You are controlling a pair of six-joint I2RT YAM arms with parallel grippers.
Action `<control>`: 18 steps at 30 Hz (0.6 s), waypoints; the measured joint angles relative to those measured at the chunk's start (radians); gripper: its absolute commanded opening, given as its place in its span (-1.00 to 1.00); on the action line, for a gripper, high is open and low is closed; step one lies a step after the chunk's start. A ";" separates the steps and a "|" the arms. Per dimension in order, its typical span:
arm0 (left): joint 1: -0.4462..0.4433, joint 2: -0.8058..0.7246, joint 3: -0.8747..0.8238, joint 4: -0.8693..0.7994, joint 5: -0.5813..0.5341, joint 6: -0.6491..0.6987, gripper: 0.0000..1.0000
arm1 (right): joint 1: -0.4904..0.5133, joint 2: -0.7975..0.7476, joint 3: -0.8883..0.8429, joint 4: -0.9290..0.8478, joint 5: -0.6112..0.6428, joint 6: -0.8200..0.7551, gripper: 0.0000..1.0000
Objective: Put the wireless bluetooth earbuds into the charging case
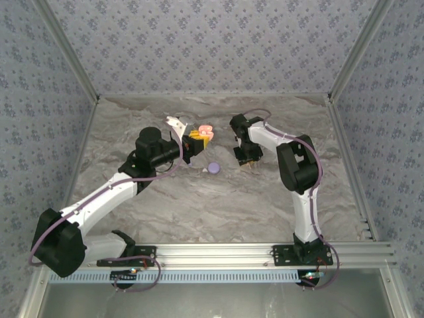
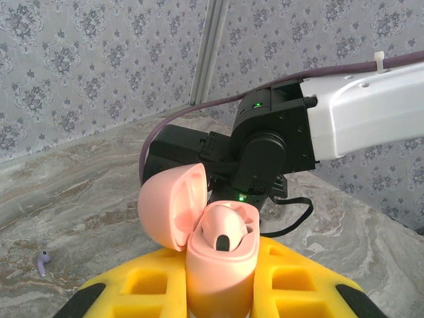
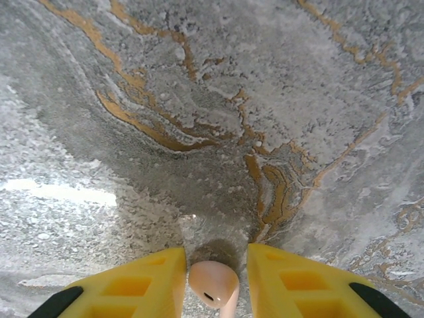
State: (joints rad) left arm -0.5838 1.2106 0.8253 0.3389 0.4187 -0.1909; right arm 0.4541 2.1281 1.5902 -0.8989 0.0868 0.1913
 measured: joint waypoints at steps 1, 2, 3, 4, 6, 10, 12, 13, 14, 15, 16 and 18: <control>0.000 -0.001 0.000 0.000 0.000 0.000 -0.86 | 0.001 0.000 0.000 0.000 0.000 0.001 -0.42; 0.000 -0.002 0.000 0.000 0.000 0.000 -0.86 | 0.003 0.000 0.000 0.000 0.000 0.004 -0.44; 0.000 -0.005 0.000 0.000 0.000 0.000 -0.87 | 0.003 0.000 0.000 0.000 0.000 0.005 -0.46; 0.000 -0.006 0.000 0.000 0.000 0.000 -0.86 | 0.005 0.000 0.000 0.000 0.000 0.005 -0.47; 0.000 -0.009 0.000 0.000 0.000 0.000 -0.87 | 0.006 0.000 0.000 0.001 0.000 0.006 -0.51; 0.000 -0.011 0.000 -0.001 0.000 0.000 -0.86 | 0.006 0.000 0.000 0.002 0.000 0.008 -0.52; 0.000 -0.011 0.000 -0.005 0.000 0.000 -0.86 | 0.006 -0.001 -0.002 0.005 0.001 0.008 -0.53; 0.000 -0.011 0.000 -0.006 0.000 0.000 -0.86 | 0.006 -0.002 -0.003 0.007 0.001 0.008 -0.53; 0.000 -0.011 0.000 -0.006 -0.001 0.000 -0.86 | 0.006 -0.005 -0.008 0.011 0.000 0.008 -0.53; 0.000 -0.011 0.000 -0.007 -0.002 0.000 -0.86 | 0.006 -0.009 -0.014 0.017 0.000 0.008 -0.53; 0.000 -0.011 0.000 -0.006 -0.005 0.000 -0.86 | 0.006 -0.014 -0.021 0.024 0.000 0.008 -0.54; 0.000 -0.010 -0.001 -0.006 -0.015 -0.001 -0.86 | 0.006 -0.025 -0.036 0.040 0.000 0.008 -0.54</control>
State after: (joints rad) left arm -0.5838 1.2007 0.8242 0.3328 0.4034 -0.1921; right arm 0.4606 2.1029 1.5539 -0.8585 0.0864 0.1989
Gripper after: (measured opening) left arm 0.188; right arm 0.234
